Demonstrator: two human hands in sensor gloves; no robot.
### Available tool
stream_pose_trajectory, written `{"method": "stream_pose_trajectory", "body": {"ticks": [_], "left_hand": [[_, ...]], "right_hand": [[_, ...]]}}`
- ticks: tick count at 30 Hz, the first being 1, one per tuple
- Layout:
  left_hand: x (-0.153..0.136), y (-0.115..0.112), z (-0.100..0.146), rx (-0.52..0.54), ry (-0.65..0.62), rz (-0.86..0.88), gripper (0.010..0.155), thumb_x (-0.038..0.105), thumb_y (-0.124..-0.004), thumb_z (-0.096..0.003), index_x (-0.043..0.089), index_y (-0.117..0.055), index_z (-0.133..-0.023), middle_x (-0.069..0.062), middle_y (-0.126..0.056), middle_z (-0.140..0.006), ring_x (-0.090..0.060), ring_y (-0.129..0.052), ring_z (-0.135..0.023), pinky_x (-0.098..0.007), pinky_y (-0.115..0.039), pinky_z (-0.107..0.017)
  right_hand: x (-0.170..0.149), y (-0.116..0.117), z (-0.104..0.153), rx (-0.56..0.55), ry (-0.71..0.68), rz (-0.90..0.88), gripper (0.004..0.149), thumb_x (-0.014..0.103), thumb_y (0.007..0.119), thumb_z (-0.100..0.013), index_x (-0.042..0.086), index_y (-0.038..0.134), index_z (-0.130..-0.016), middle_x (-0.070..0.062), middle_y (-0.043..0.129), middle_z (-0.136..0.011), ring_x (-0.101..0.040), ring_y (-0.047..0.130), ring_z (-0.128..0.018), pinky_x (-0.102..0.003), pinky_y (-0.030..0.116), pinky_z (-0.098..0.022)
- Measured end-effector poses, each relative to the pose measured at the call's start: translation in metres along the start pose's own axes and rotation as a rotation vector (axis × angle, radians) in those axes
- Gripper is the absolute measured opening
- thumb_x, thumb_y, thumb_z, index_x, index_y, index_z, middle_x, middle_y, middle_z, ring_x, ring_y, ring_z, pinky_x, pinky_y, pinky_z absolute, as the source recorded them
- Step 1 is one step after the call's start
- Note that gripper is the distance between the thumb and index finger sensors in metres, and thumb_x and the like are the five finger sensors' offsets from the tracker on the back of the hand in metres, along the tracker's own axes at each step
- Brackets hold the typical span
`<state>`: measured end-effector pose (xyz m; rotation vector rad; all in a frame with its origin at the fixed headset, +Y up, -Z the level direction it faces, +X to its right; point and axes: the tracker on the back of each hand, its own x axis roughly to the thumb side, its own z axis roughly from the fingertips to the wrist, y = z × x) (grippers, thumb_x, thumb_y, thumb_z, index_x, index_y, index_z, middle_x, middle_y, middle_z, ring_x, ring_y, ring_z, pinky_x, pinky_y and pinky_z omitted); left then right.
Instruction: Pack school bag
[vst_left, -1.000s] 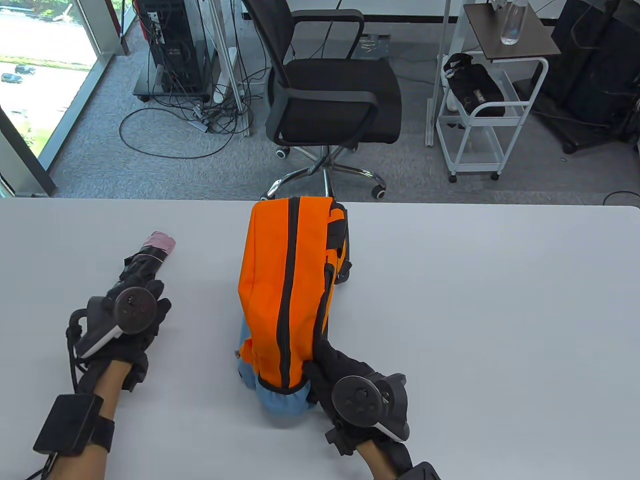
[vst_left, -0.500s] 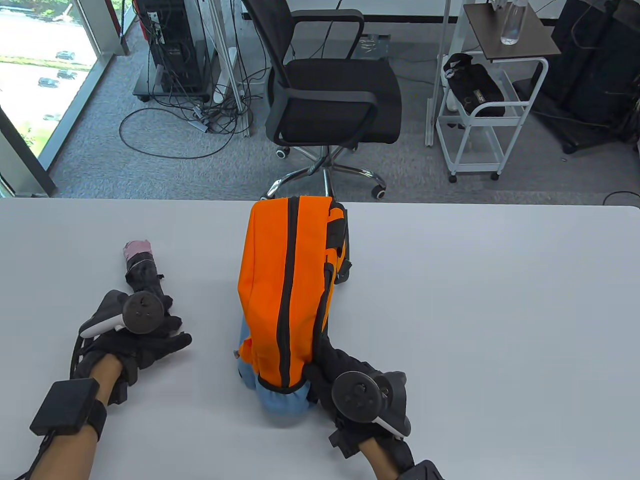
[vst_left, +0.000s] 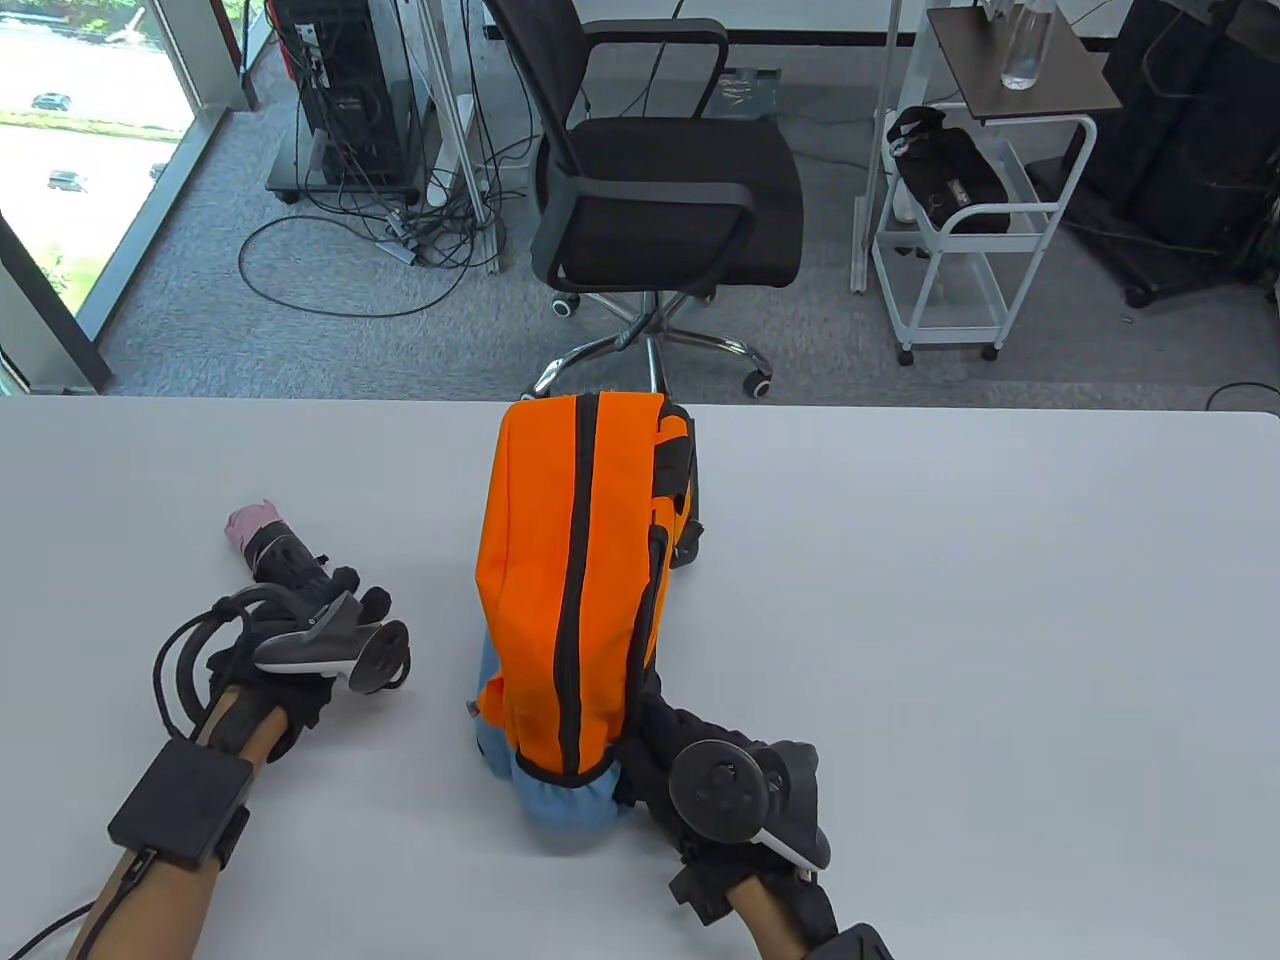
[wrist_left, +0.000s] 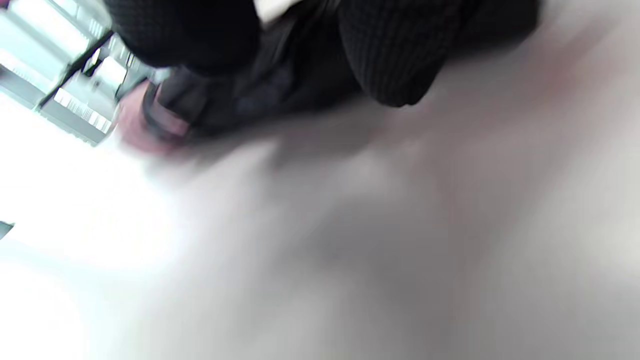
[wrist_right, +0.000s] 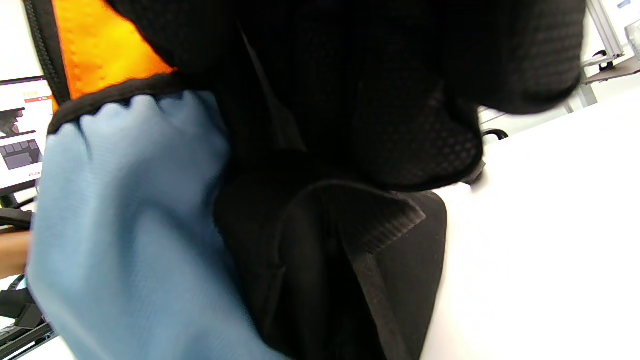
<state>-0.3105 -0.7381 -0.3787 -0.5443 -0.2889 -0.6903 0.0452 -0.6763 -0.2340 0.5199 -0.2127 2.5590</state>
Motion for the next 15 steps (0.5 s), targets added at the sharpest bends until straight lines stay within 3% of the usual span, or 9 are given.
{"method": "stream_pose_trajectory", "body": {"ticks": [1,3,4,6,8,11,12,14,15], "left_hand": [[-0.001,-0.003,-0.005,0.037,-0.005,-0.007,0.101,0.038,-0.084,-0.0489,0.023,-0.011,-0.117,-0.033,-0.006,-0.115,-0.044,-0.075,-0.079,-0.044,-0.077,-0.054],[0.002,-0.002,-0.01,0.294,-0.067,-0.001,0.083,0.035,-0.091,-0.0428,0.024,-0.046,-0.112,-0.026,-0.028,-0.118,-0.041,-0.088,-0.067,-0.041,-0.084,-0.045],[0.005,0.001,-0.011,0.312,-0.083,-0.052,0.078,0.035,-0.094,-0.0409,0.022,-0.056,-0.107,-0.023,-0.041,-0.118,-0.04,-0.094,-0.06,-0.039,-0.087,-0.041],[0.005,0.007,-0.006,0.31,-0.104,-0.159,0.075,0.043,-0.095,-0.0398,0.026,-0.06,-0.103,-0.014,-0.06,-0.115,-0.031,-0.099,-0.053,-0.037,-0.089,-0.037],[0.004,0.014,0.004,0.373,-0.137,-0.131,0.074,0.047,-0.095,-0.0387,0.024,-0.065,-0.102,-0.009,-0.075,-0.109,-0.026,-0.102,-0.045,-0.037,-0.091,-0.035],[-0.006,0.032,0.042,0.619,-0.132,-0.022,0.07,0.056,-0.091,-0.041,0.019,-0.073,-0.098,-0.011,-0.089,-0.098,-0.026,-0.104,-0.038,-0.038,-0.094,-0.033],[-0.013,0.04,0.061,0.723,-0.116,0.059,0.07,0.059,-0.087,-0.042,0.017,-0.074,-0.096,-0.011,-0.092,-0.094,-0.024,-0.104,-0.034,-0.036,-0.094,-0.031],[-0.027,0.049,0.09,0.834,-0.08,0.288,0.072,0.06,-0.086,-0.0422,0.011,-0.078,-0.095,-0.014,-0.096,-0.088,-0.023,-0.104,-0.03,-0.036,-0.094,-0.028],[-0.036,0.054,0.11,0.923,-0.082,0.432,0.073,0.06,-0.085,-0.0422,0.01,-0.079,-0.094,-0.015,-0.097,-0.085,-0.021,-0.104,-0.028,-0.035,-0.095,-0.027]], "right_hand": [[0.0,0.001,0.0,0.007,0.001,-0.005,0.056,0.041,0.071,-0.045,0.003,0.081,-0.085,-0.019,0.102,-0.062,-0.034,0.106,-0.038,-0.044,0.089,-0.028],[-0.001,0.001,0.0,0.007,0.003,-0.011,0.056,0.042,0.071,-0.046,0.003,0.081,-0.085,-0.019,0.102,-0.062,-0.034,0.106,-0.038,-0.044,0.089,-0.028],[-0.001,0.001,0.0,0.01,0.005,-0.012,0.056,0.042,0.07,-0.046,0.003,0.08,-0.085,-0.019,0.102,-0.062,-0.034,0.106,-0.038,-0.044,0.089,-0.028],[-0.001,0.0,0.0,0.011,0.005,-0.009,0.056,0.042,0.07,-0.046,0.003,0.08,-0.085,-0.019,0.102,-0.062,-0.034,0.106,-0.039,-0.044,0.089,-0.028],[0.0,0.0,0.0,0.008,0.001,-0.006,0.055,0.041,0.071,-0.046,0.003,0.081,-0.085,-0.019,0.102,-0.062,-0.034,0.106,-0.038,-0.044,0.089,-0.028],[0.004,-0.003,0.0,0.01,-0.001,0.026,0.055,0.041,0.072,-0.046,0.003,0.08,-0.085,-0.019,0.102,-0.062,-0.035,0.106,-0.038,-0.044,0.089,-0.028],[0.006,-0.007,-0.002,0.059,0.023,0.031,0.056,0.041,0.072,-0.046,0.002,0.08,-0.087,-0.022,0.101,-0.066,-0.037,0.106,-0.042,-0.046,0.089,-0.029],[0.014,-0.017,0.001,0.23,0.08,0.04,0.062,0.042,0.071,-0.047,0.002,0.071,-0.095,-0.031,0.086,-0.087,-0.048,0.096,-0.062,-0.051,0.084,-0.039],[0.022,-0.026,0.004,0.238,0.082,0.076,0.062,0.042,0.071,-0.047,0.003,0.071,-0.096,-0.032,0.082,-0.091,-0.051,0.093,-0.065,-0.053,0.083,-0.04]]}}
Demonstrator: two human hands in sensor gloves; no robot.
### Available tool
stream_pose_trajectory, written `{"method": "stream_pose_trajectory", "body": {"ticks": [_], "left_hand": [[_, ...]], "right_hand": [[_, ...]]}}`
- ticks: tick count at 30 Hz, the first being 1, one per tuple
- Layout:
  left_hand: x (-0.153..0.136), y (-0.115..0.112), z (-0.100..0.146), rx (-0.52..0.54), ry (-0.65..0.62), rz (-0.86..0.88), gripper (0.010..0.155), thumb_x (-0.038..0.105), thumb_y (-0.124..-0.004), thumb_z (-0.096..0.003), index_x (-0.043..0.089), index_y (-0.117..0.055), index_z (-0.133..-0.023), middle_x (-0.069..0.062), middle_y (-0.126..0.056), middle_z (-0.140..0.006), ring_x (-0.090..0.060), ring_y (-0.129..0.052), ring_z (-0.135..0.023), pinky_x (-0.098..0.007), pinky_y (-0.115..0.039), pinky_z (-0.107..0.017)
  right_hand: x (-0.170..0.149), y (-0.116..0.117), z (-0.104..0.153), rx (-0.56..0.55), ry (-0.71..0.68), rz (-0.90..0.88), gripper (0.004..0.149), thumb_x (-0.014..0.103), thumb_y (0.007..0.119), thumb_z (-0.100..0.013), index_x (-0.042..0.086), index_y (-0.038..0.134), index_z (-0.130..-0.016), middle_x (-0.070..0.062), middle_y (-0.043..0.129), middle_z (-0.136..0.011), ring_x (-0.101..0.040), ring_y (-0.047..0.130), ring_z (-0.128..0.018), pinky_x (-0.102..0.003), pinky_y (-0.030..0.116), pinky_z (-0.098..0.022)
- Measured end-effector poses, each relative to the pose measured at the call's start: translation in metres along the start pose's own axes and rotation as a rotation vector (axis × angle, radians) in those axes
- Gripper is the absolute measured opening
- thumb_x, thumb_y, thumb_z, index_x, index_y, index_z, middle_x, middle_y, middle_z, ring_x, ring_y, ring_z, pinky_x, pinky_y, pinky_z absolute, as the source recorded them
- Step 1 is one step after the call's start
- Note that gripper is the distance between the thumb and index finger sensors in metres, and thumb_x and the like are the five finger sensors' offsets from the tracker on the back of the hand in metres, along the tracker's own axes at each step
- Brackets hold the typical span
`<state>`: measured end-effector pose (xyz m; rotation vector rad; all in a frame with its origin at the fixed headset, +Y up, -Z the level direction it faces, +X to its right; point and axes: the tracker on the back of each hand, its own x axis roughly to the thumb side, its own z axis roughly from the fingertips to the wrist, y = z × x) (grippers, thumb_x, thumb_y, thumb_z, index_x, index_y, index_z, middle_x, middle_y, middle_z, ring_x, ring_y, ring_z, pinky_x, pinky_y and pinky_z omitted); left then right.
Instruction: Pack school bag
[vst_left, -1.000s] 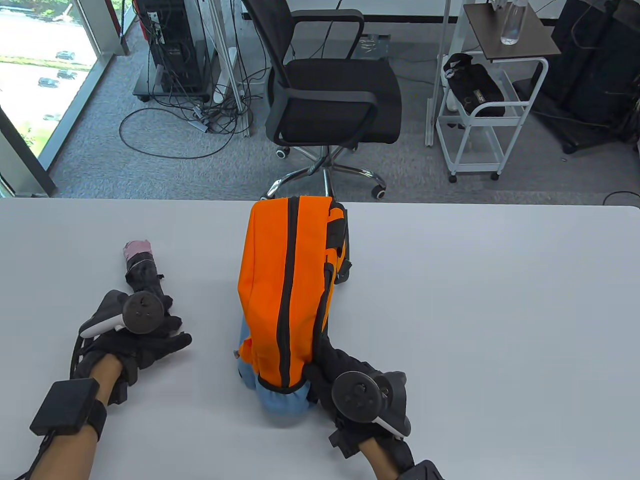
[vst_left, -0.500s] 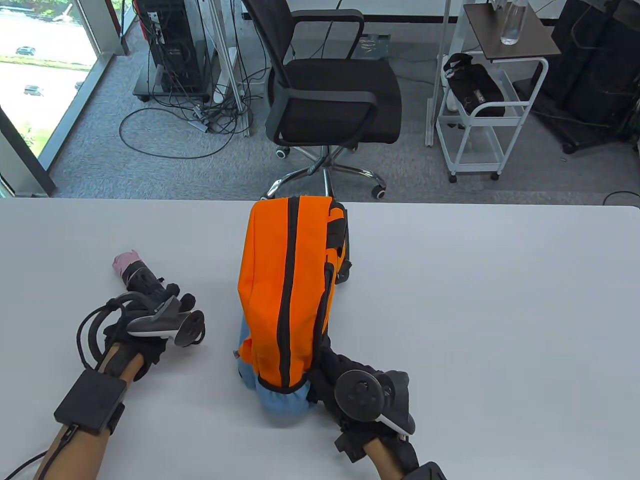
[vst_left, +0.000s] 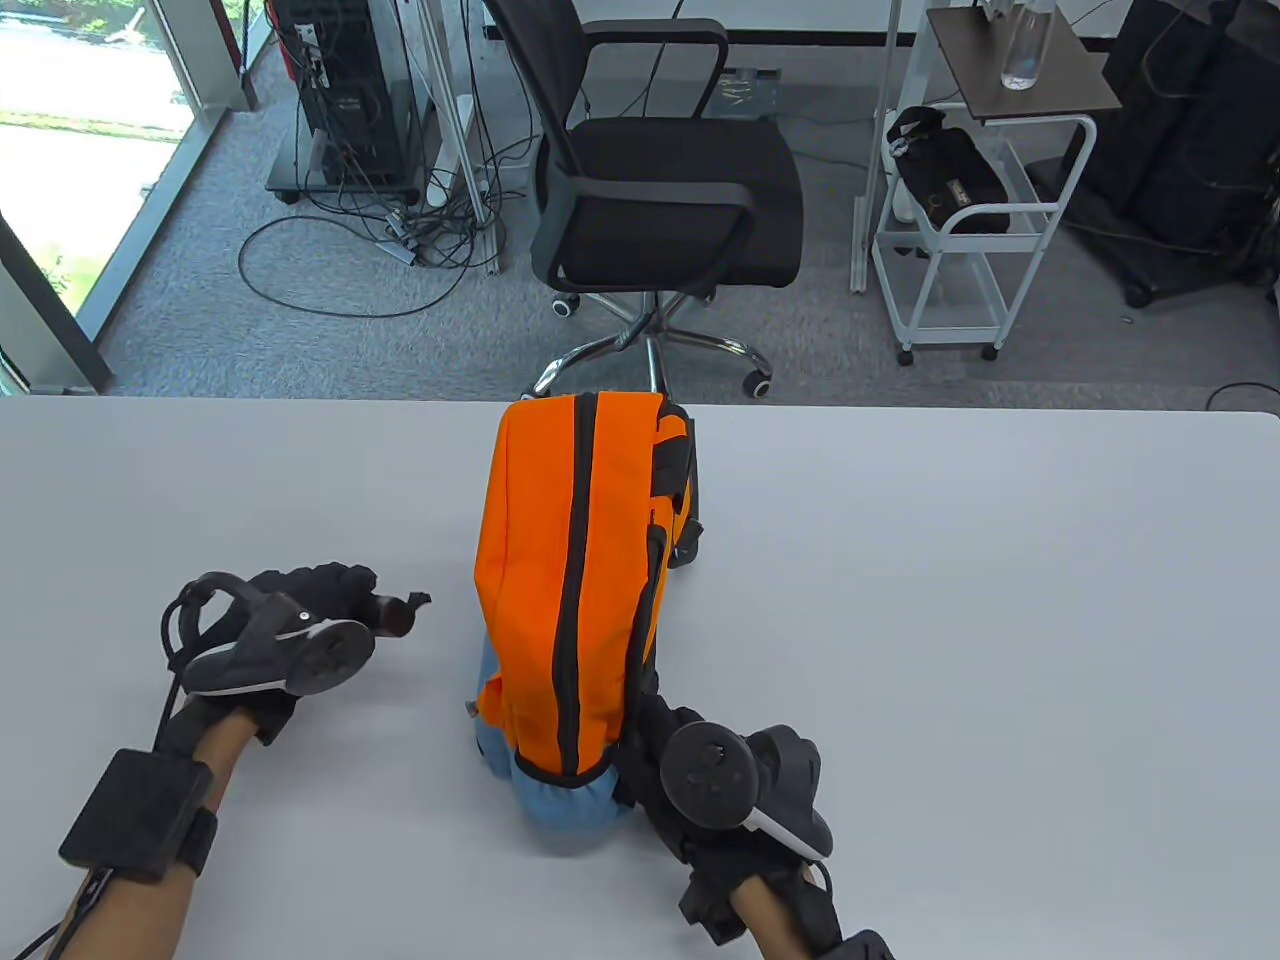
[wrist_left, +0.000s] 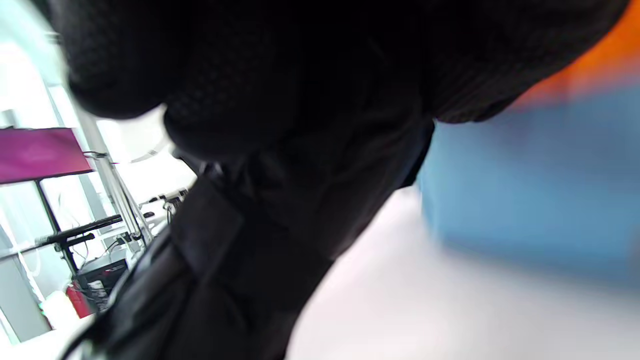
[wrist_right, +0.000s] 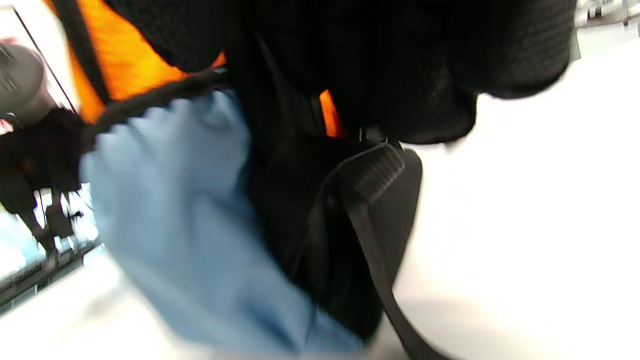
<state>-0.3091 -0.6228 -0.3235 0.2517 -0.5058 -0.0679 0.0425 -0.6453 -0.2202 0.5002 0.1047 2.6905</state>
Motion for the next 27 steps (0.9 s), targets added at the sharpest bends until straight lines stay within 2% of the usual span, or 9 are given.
{"method": "stream_pose_trajectory", "body": {"ticks": [2,5,8,10,14,17,22,24,27], "left_hand": [[0.002,0.034,0.014,0.119,0.035,0.2,0.074,0.063,-0.084,-0.043,0.008,-0.081,-0.092,-0.017,-0.099,-0.08,-0.018,-0.105,-0.028,-0.033,-0.095,-0.026],[0.018,0.083,0.033,0.258,0.009,0.355,0.076,0.068,-0.081,-0.044,0.005,-0.086,-0.088,-0.018,-0.103,-0.07,-0.01,-0.105,-0.019,-0.027,-0.096,-0.019],[0.035,0.128,0.048,0.349,-0.059,0.443,0.078,0.071,-0.077,-0.0455,0.004,-0.09,-0.084,-0.016,-0.107,-0.061,0.0,-0.104,-0.01,-0.018,-0.097,-0.01],[0.049,0.144,0.054,0.4,-0.113,0.554,0.078,0.071,-0.076,-0.0467,0.003,-0.09,-0.084,-0.017,-0.106,-0.061,0.004,-0.102,-0.005,-0.016,-0.096,-0.006],[0.088,0.152,0.058,0.485,-0.205,0.743,0.077,0.066,-0.079,-0.0473,0.002,-0.085,-0.09,-0.02,-0.102,-0.072,-0.005,-0.107,-0.009,-0.019,-0.098,-0.012],[0.11,0.14,0.055,0.571,-0.21,0.652,0.076,0.065,-0.079,-0.0465,0.004,-0.083,-0.092,-0.018,-0.101,-0.077,-0.006,-0.11,-0.01,-0.018,-0.101,-0.015],[0.123,0.122,0.055,0.67,-0.2,0.6,0.073,0.063,-0.081,-0.0463,0.006,-0.082,-0.091,-0.018,-0.101,-0.079,0.0,-0.108,-0.006,-0.015,-0.102,-0.014],[0.13,0.122,0.057,0.699,-0.206,0.57,0.072,0.063,-0.08,-0.0467,0.006,-0.082,-0.091,-0.017,-0.101,-0.079,0.001,-0.107,-0.005,-0.015,-0.101,-0.013],[0.135,0.122,0.059,0.719,-0.179,0.543,0.072,0.064,-0.08,-0.0475,0.007,-0.081,-0.091,-0.017,-0.1,-0.079,0.003,-0.105,-0.004,-0.014,-0.101,-0.013]], "right_hand": [[0.014,-0.014,0.011,-0.043,-0.04,0.068,0.057,0.042,0.071,-0.048,0.005,0.078,-0.091,-0.028,0.089,-0.084,-0.047,0.096,-0.061,-0.051,0.084,-0.039],[0.034,-0.022,0.025,-0.09,-0.135,0.102,0.052,0.041,0.072,-0.048,0.009,0.083,-0.086,-0.023,0.095,-0.077,-0.041,0.1,-0.055,-0.047,0.086,-0.036],[0.044,-0.009,0.025,-0.148,-0.213,0.13,0.059,0.042,0.074,-0.047,0.015,0.07,-0.098,-0.022,0.086,-0.088,-0.042,0.097,-0.06,-0.05,0.084,-0.042],[0.042,0.005,0.016,-0.035,-0.137,0.177,0.063,0.043,0.073,-0.047,0.015,0.061,-0.103,-0.024,0.077,-0.091,-0.043,0.092,-0.064,-0.051,0.081,-0.046],[0.033,0.023,0.005,0.078,-0.133,0.09,0.064,0.039,0.075,-0.047,0.016,0.054,-0.102,-0.02,0.074,-0.089,-0.041,0.089,-0.069,-0.05,0.08,-0.05],[0.033,0.023,0.009,0.147,-0.13,0.026,0.06,0.033,0.077,-0.047,0.015,0.059,-0.101,-0.023,0.072,-0.09,-0.045,0.087,-0.071,-0.052,0.079,-0.05],[0.026,0.032,0.011,0.24,-0.195,-0.034,0.055,0.032,0.076,-0.048,0.018,0.06,-0.098,-0.024,0.069,-0.09,-0.042,0.085,-0.073,-0.051,0.077,-0.052],[0.026,0.041,0.01,0.274,-0.183,-0.124,0.059,0.032,0.076,-0.049,0.018,0.054,-0.102,-0.025,0.068,-0.091,-0.044,0.085,-0.071,-0.052,0.077,-0.052],[0.029,0.054,0.008,0.279,-0.198,-0.057,0.069,0.034,0.076,-0.048,0.019,0.042,-0.106,-0.025,0.065,-0.093,-0.047,0.082,-0.073,-0.056,0.074,-0.054]]}}
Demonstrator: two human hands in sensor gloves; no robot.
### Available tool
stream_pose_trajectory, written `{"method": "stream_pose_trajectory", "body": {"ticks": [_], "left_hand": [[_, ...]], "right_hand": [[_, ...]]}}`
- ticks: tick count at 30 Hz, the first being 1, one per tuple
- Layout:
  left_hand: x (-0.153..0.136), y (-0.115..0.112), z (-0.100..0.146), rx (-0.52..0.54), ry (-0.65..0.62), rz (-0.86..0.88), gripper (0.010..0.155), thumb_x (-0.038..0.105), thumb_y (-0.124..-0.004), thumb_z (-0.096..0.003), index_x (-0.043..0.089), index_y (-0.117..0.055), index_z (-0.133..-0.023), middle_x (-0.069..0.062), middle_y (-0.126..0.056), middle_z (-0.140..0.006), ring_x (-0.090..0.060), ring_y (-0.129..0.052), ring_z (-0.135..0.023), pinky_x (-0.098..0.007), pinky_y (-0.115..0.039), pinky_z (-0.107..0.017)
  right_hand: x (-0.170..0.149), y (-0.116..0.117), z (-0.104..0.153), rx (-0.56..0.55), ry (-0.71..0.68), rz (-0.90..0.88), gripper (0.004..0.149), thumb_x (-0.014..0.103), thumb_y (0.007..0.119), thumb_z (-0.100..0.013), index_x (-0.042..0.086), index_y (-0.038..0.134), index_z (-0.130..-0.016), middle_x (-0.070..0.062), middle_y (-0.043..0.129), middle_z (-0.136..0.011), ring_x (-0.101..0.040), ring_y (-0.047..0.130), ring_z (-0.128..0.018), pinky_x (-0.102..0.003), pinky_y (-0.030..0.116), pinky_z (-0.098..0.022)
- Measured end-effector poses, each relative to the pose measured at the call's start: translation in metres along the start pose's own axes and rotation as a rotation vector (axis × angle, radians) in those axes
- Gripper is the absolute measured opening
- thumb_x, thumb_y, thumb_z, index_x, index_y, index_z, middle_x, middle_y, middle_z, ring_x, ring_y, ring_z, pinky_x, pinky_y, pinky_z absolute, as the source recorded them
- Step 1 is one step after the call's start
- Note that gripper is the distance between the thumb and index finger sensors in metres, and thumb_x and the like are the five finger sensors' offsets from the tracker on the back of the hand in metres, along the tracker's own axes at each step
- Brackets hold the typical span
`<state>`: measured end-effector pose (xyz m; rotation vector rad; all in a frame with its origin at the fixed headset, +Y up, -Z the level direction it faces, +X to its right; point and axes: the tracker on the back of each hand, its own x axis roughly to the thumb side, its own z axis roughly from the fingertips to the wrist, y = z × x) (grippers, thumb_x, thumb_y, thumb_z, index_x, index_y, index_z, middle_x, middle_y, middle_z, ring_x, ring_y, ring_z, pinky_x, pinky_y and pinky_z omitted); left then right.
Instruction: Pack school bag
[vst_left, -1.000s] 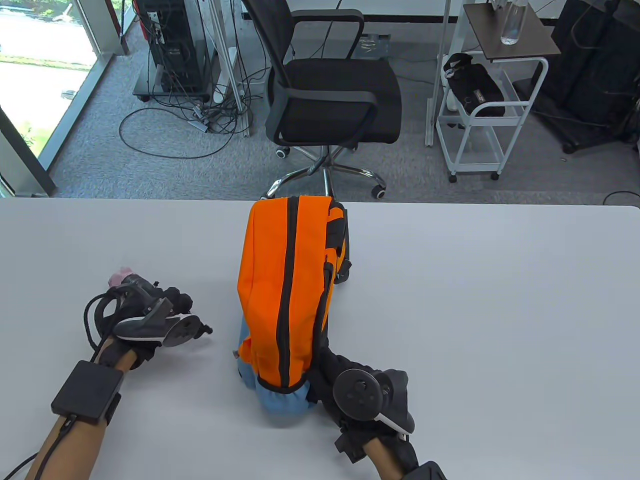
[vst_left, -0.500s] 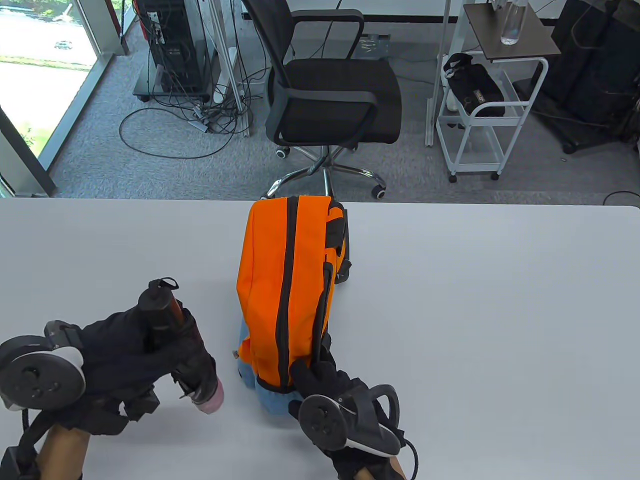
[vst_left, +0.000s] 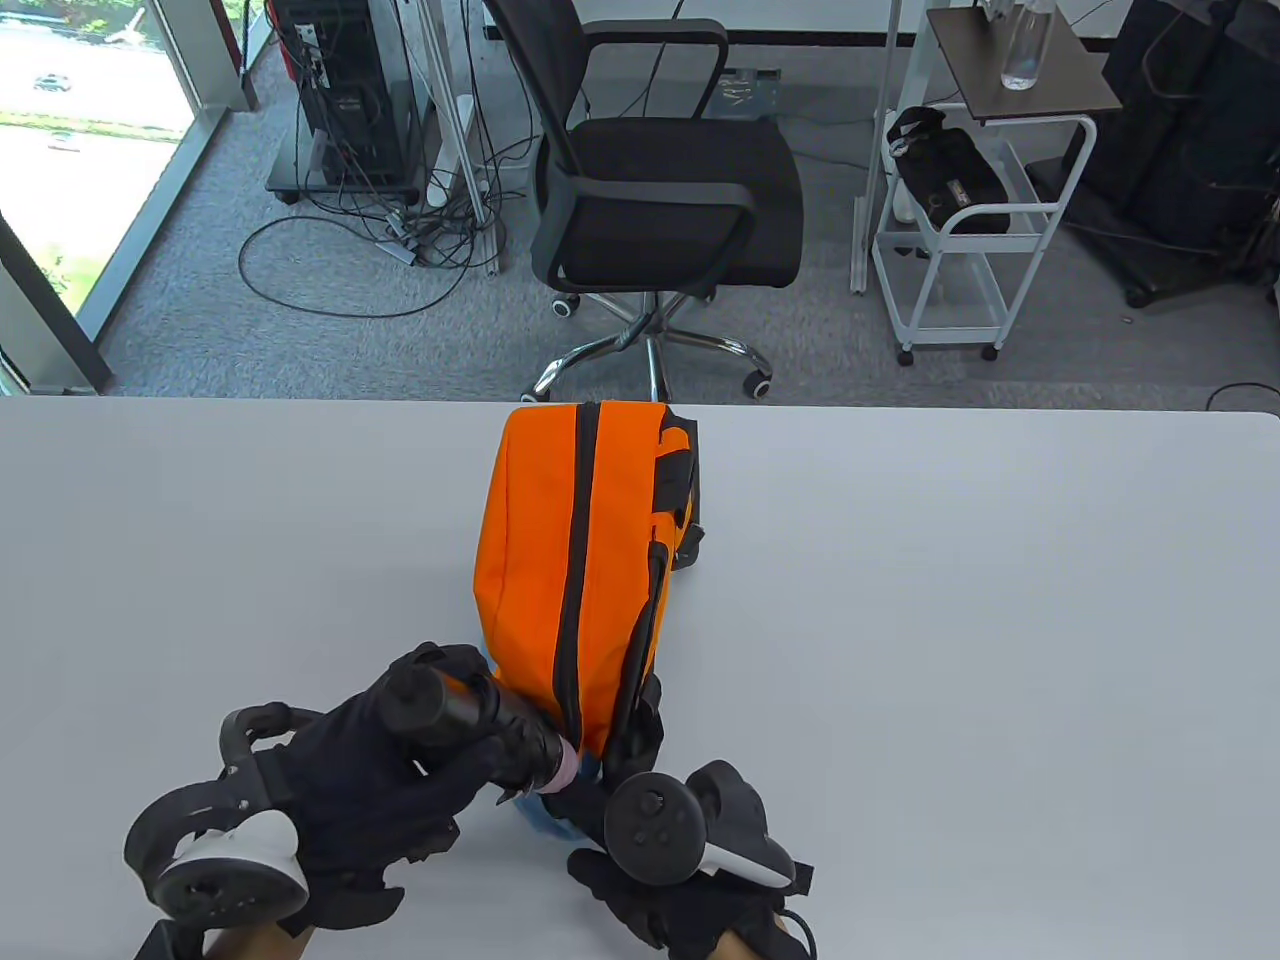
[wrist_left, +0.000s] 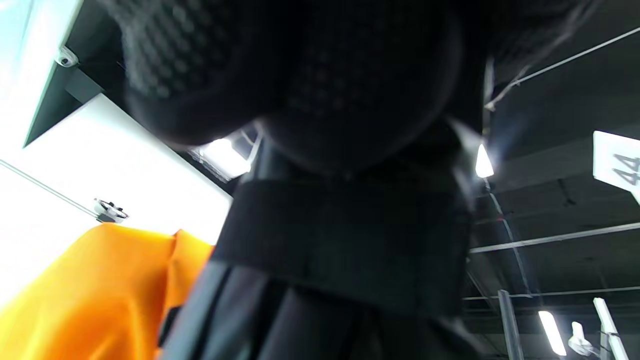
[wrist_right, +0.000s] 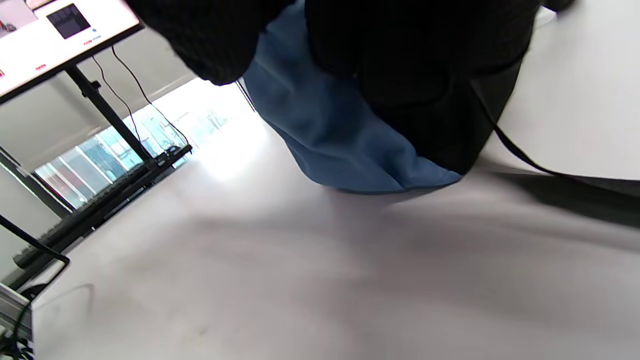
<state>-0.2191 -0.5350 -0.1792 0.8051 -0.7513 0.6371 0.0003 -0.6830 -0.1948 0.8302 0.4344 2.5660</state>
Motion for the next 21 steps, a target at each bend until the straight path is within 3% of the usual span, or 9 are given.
{"method": "stream_pose_trajectory", "body": {"ticks": [4,7,8,9,11,15,17,19,21], "left_hand": [[0.004,-0.015,0.013,0.038,0.028,0.039,0.07,0.062,-0.079,-0.0492,0.007,-0.076,-0.093,-0.018,-0.095,-0.084,0.011,-0.102,-0.003,-0.011,-0.099,-0.009],[0.006,-0.035,0.021,-0.023,0.001,0.025,0.071,0.061,-0.077,-0.0494,0.006,-0.073,-0.094,-0.019,-0.093,-0.085,0.015,-0.101,-0.005,-0.009,-0.099,-0.009],[0.007,-0.038,0.02,-0.032,-0.011,0.003,0.071,0.061,-0.077,-0.0493,0.005,-0.074,-0.094,-0.019,-0.093,-0.084,0.015,-0.101,-0.004,-0.009,-0.1,-0.009],[0.008,-0.039,0.018,-0.043,-0.022,-0.001,0.072,0.06,-0.077,-0.049,0.005,-0.074,-0.094,-0.019,-0.094,-0.084,0.014,-0.102,-0.004,-0.011,-0.101,-0.01],[0.018,-0.041,0.012,-0.092,-0.059,-0.032,0.072,0.059,-0.079,-0.0479,0.003,-0.076,-0.093,-0.02,-0.096,-0.08,0.01,-0.104,-0.003,-0.014,-0.102,-0.011],[0.036,-0.039,-0.007,-0.132,-0.117,-0.199,0.073,0.06,-0.078,-0.0481,-0.001,-0.08,-0.088,-0.022,-0.1,-0.068,0.01,-0.105,0.0,-0.014,-0.102,-0.007],[0.033,-0.042,-0.018,-0.226,-0.01,-0.243,0.073,0.061,-0.076,-0.0489,-0.001,-0.081,-0.086,-0.021,-0.101,-0.065,0.009,-0.106,0.001,-0.013,-0.103,-0.007],[0.021,-0.048,-0.019,-0.261,0.086,-0.238,0.074,0.062,-0.076,-0.0498,-0.003,-0.083,-0.084,-0.02,-0.103,-0.06,0.011,-0.107,0.003,-0.012,-0.104,-0.005],[0.011,-0.06,-0.007,-0.304,0.181,-0.211,0.074,0.061,-0.076,-0.0504,-0.005,-0.084,-0.084,-0.021,-0.103,-0.058,0.011,-0.109,0.003,-0.012,-0.104,-0.005]], "right_hand": [[0.005,0.001,0.001,0.029,-0.046,-0.01,0.067,0.03,0.076,-0.048,0.023,0.043,-0.106,-0.031,0.061,-0.096,-0.05,0.076,-0.082,-0.059,0.071,-0.058],[0.008,0.001,0.001,0.002,-0.042,0.05,0.059,0.026,0.078,-0.047,0.014,0.055,-0.1,-0.03,0.065,-0.096,-0.049,0.08,-0.081,-0.056,0.075,-0.056],[0.009,0.001,0.002,-0.034,-0.033,0.085,0.052,0.025,0.078,-0.045,0.013,0.062,-0.093,-0.026,0.071,-0.092,-0.045,0.087,-0.076,-0.052,0.08,-0.053],[0.01,-0.001,0.005,-0.151,-0.069,0.127,0.045,0.024,0.079,-0.043,0.012,0.072,-0.085,-0.025,0.082,-0.082,-0.039,0.097,-0.065,-0.046,0.087,-0.046],[0.015,-0.007,0.011,-0.273,-0.09,0.166,0.04,0.023,0.084,-0.037,0.013,0.087,-0.076,-0.024,0.097,-0.063,-0.031,0.107,-0.044,-0.04,0.093,-0.031],[0.026,-0.018,0.025,-0.462,-0.126,0.371,0.03,0.025,0.086,-0.034,0.022,0.096,-0.062,-0.019,0.105,-0.051,-0.025,0.11,-0.035,-0.035,0.096,-0.027],[0.025,-0.024,0.027,-0.43,-0.085,0.312,0.028,0.025,0.088,-0.035,0.026,0.101,-0.06,-0.019,0.106,-0.053,-0.028,0.111,-0.037,-0.036,0.096,-0.027],[0.019,-0.037,0.034,-0.344,-0.04,0.179,0.032,0.029,0.087,-0.036,0.018,0.101,-0.063,-0.019,0.106,-0.061,-0.031,0.11,-0.045,-0.039,0.095,-0.032],[0.007,-0.053,0.046,-0.42,-0.058,0.01,0.039,0.033,0.086,-0.039,0.013,0.096,-0.071,-0.018,0.106,-0.061,-0.033,0.11,-0.042,-0.041,0.094,-0.029]]}}
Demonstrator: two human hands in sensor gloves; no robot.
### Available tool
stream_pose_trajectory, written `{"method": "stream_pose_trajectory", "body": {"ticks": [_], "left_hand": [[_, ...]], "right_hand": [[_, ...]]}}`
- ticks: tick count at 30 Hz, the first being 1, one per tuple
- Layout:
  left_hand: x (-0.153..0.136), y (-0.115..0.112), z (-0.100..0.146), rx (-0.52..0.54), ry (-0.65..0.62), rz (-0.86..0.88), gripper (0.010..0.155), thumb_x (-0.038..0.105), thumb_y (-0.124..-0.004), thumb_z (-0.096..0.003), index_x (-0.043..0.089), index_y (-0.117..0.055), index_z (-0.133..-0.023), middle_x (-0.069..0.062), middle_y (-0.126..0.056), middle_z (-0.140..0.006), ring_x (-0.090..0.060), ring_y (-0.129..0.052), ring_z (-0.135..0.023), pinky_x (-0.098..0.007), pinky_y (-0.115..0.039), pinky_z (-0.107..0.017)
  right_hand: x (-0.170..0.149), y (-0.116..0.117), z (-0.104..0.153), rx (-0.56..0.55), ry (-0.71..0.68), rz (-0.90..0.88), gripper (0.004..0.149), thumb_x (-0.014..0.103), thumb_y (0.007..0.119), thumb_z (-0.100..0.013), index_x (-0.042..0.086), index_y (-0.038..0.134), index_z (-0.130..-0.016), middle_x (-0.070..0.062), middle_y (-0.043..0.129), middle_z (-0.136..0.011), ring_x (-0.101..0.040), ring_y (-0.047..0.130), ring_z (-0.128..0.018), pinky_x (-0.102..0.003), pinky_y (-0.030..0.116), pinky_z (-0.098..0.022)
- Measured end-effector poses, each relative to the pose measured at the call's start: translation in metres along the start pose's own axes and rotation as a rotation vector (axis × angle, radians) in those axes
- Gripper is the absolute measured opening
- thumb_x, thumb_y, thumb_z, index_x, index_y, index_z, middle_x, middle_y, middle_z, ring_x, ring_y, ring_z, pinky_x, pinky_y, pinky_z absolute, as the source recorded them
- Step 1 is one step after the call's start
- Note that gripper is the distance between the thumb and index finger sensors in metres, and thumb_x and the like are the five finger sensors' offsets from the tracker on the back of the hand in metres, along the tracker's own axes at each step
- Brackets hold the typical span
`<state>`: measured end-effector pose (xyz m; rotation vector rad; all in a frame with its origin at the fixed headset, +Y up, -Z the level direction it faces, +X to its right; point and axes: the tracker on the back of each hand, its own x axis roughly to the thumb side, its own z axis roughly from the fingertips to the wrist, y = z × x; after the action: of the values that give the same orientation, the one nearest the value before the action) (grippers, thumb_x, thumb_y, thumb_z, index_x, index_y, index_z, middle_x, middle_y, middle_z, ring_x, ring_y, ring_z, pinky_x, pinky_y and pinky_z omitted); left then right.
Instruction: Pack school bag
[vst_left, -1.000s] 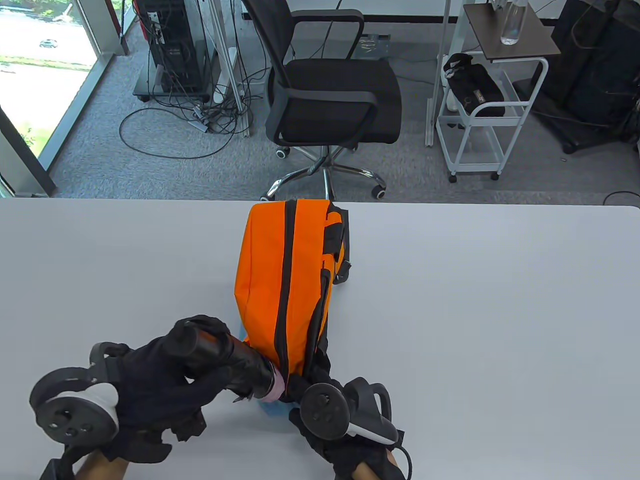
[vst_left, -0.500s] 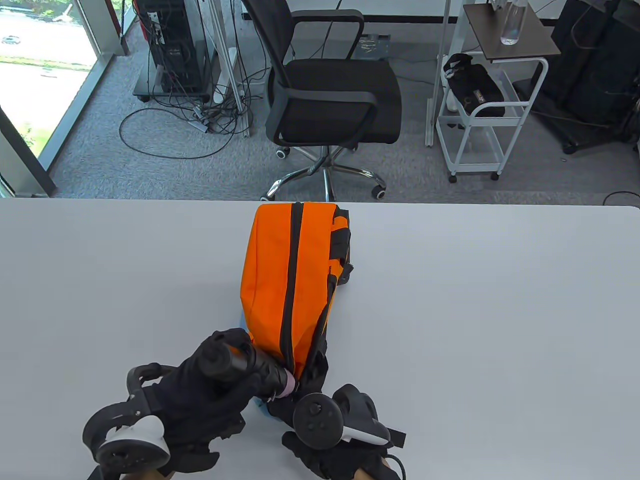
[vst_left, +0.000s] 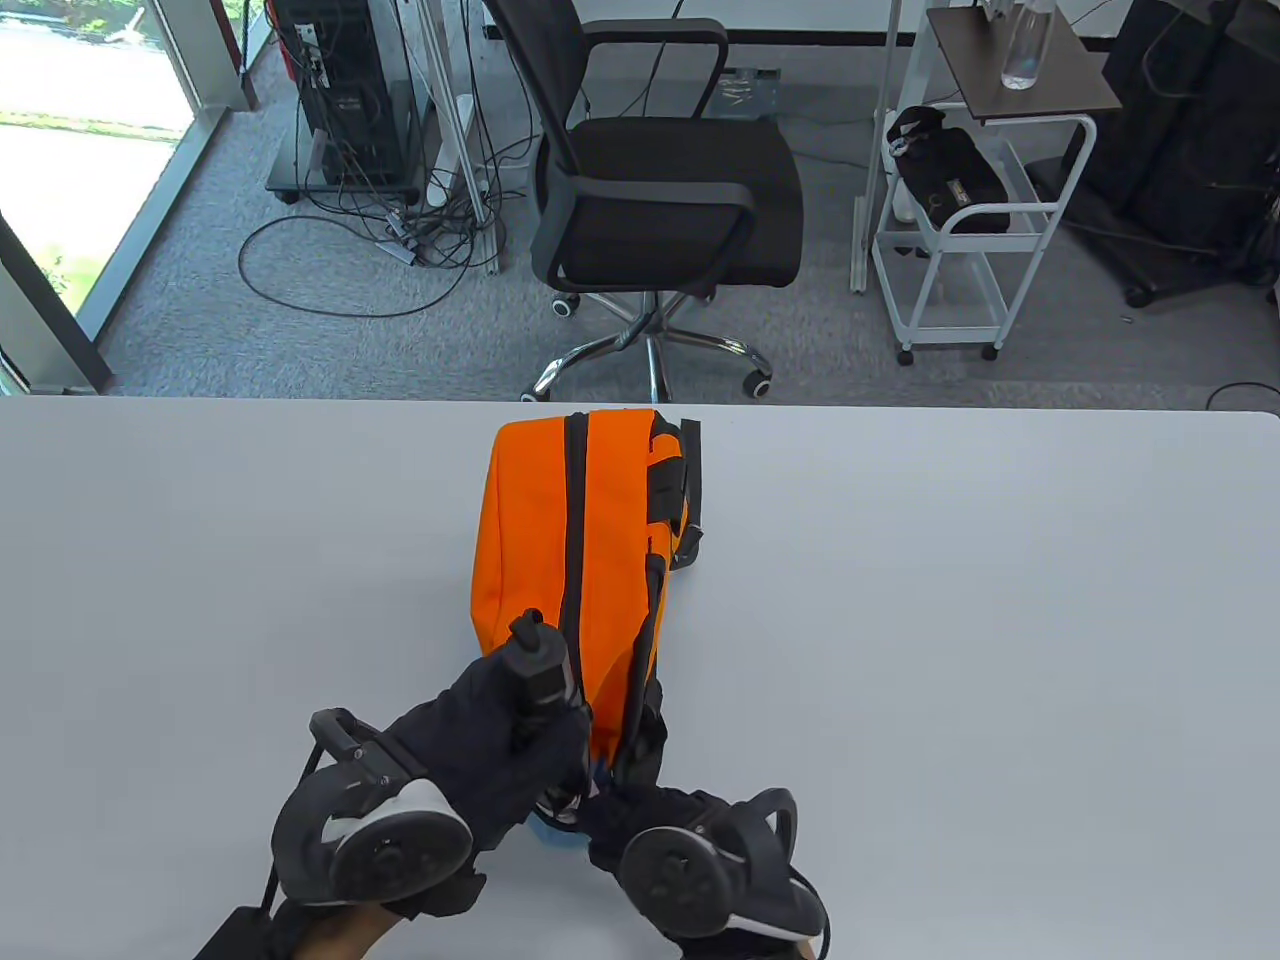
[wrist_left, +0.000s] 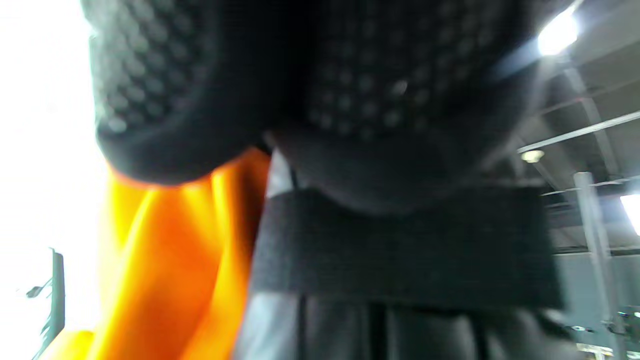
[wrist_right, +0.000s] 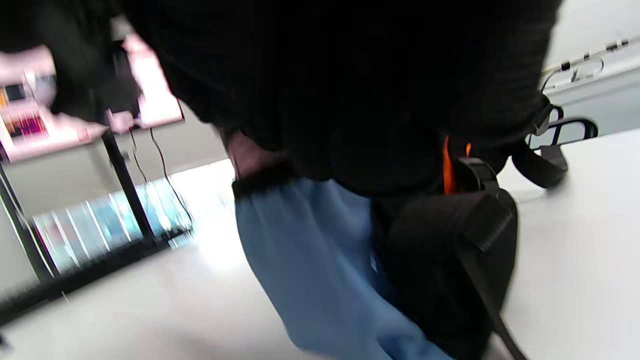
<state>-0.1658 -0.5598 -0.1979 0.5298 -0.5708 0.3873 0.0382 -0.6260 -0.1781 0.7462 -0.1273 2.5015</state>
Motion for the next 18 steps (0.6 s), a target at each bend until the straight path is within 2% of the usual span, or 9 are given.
{"method": "stream_pose_trajectory", "body": {"ticks": [2,4,6,10,11,13,15,16,18], "left_hand": [[-0.009,-0.029,0.018,-0.067,0.004,0.061,0.074,0.061,-0.074,-0.0513,-0.003,-0.079,-0.088,-0.021,-0.099,-0.066,0.009,-0.108,-0.001,-0.012,-0.104,-0.01],[-0.015,-0.056,0.039,-0.076,0.008,0.187,0.074,0.057,-0.075,-0.0505,-0.003,-0.072,-0.093,-0.025,-0.092,-0.073,-0.001,-0.106,-0.005,-0.022,-0.102,-0.017],[-0.012,-0.054,0.044,-0.074,0.011,0.145,0.074,0.057,-0.075,-0.0507,-0.003,-0.071,-0.094,-0.026,-0.091,-0.074,-0.003,-0.106,-0.008,-0.026,-0.101,-0.019],[-0.014,-0.047,0.042,-0.155,0.079,0.105,0.076,0.06,-0.072,-0.0521,-0.001,-0.069,-0.098,-0.023,-0.091,-0.079,-0.016,-0.108,-0.026,-0.033,-0.099,-0.026],[-0.012,-0.049,0.042,-0.164,0.108,0.122,0.077,0.06,-0.071,-0.0524,-0.002,-0.067,-0.099,-0.024,-0.089,-0.081,-0.018,-0.107,-0.028,-0.035,-0.098,-0.027],[-0.006,-0.052,0.043,-0.149,0.116,0.1,0.078,0.059,-0.071,-0.0528,-0.003,-0.065,-0.099,-0.025,-0.087,-0.081,-0.02,-0.105,-0.028,-0.037,-0.097,-0.027],[-0.003,-0.053,0.04,-0.161,0.121,0.08,0.078,0.06,-0.07,-0.0528,-0.002,-0.065,-0.099,-0.025,-0.087,-0.08,-0.019,-0.104,-0.028,-0.036,-0.096,-0.027],[-0.003,-0.053,0.039,-0.17,0.127,0.092,0.077,0.06,-0.071,-0.0525,-0.001,-0.066,-0.099,-0.025,-0.088,-0.08,-0.018,-0.104,-0.028,-0.035,-0.096,-0.027],[-0.009,-0.049,0.038,-0.151,0.139,0.131,0.076,0.06,-0.074,-0.0509,0.001,-0.071,-0.098,-0.024,-0.092,-0.077,-0.006,-0.099,-0.017,-0.028,-0.094,-0.017]], "right_hand": [[-0.015,-0.014,0.004,-0.103,0.108,-0.077,0.041,0.035,0.084,-0.042,0.01,0.094,-0.073,-0.02,0.104,-0.062,-0.035,0.108,-0.041,-0.042,0.092,-0.028],[-0.03,-0.021,0.002,-0.189,0.195,-0.04,0.046,0.036,0.08,-0.044,0.007,0.091,-0.078,-0.024,0.101,-0.066,-0.04,0.105,-0.044,-0.046,0.089,-0.031],[-0.035,-0.026,0.0,-0.193,0.218,-0.015,0.047,0.035,0.079,-0.044,0.008,0.088,-0.081,-0.024,0.098,-0.07,-0.04,0.104,-0.047,-0.047,0.089,-0.033],[-0.029,-0.055,-0.014,-0.375,0.194,0.126,0.05,0.028,0.082,-0.044,0.014,0.074,-0.091,-0.021,0.087,-0.081,-0.04,0.098,-0.057,-0.049,0.085,-0.042],[-0.027,-0.065,-0.026,-0.363,0.158,0.17,0.056,0.028,0.083,-0.044,0.018,0.066,-0.096,-0.021,0.079,-0.088,-0.04,0.094,-0.063,-0.05,0.083,-0.047],[-0.017,-0.077,-0.048,-0.313,0.137,0.254,0.081,0.024,0.084,-0.044,0.024,0.036,-0.108,-0.028,0.044,-0.106,-0.048,0.074,-0.081,-0.058,0.069,-0.059],[-0.003,-0.083,-0.071,-0.259,0.112,0.486,0.093,0.027,0.086,-0.042,0.03,0.019,-0.107,-0.027,0.02,-0.11,-0.052,0.053,-0.094,-0.06,0.058,-0.068],[0.003,-0.084,-0.082,-0.226,0.097,0.62,0.094,0.029,0.086,-0.042,0.033,0.018,-0.106,-0.026,0.016,-0.109,-0.054,0.046,-0.096,-0.061,0.053,-0.07],[0.013,-0.083,-0.098,-0.176,-0.014,0.787,0.071,0.033,0.085,-0.038,0.035,0.051,-0.1,-0.023,0.03,-0.109,-0.057,0.039,-0.096,-0.064,0.048,-0.07]]}}
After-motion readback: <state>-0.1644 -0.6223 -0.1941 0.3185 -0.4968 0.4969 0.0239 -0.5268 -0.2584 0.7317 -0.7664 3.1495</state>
